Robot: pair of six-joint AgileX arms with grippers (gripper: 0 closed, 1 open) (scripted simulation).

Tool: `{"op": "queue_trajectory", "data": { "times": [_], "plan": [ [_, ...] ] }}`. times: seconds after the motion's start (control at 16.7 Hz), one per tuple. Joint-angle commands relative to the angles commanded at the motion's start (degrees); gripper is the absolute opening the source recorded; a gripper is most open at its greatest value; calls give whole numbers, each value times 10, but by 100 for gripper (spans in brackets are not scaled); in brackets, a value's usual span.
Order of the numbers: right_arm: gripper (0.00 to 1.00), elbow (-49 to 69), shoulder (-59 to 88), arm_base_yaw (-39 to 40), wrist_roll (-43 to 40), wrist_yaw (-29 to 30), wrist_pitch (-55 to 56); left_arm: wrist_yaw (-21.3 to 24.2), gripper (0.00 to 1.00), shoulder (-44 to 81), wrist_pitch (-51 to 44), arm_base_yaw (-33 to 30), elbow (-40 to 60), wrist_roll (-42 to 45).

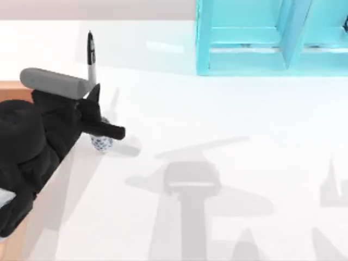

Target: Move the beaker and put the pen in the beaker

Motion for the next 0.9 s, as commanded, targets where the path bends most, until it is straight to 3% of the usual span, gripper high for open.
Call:
{"op": "queue_trajectory", "data": {
  "times": [0.36,0.9],
  "plan": [
    [100,0,0,0,0,0,0,21,0,-98,171,16,-106,15],
    [100,0,0,0,0,0,0,23,0,-83,197,15,-92,15]
  ]
}}
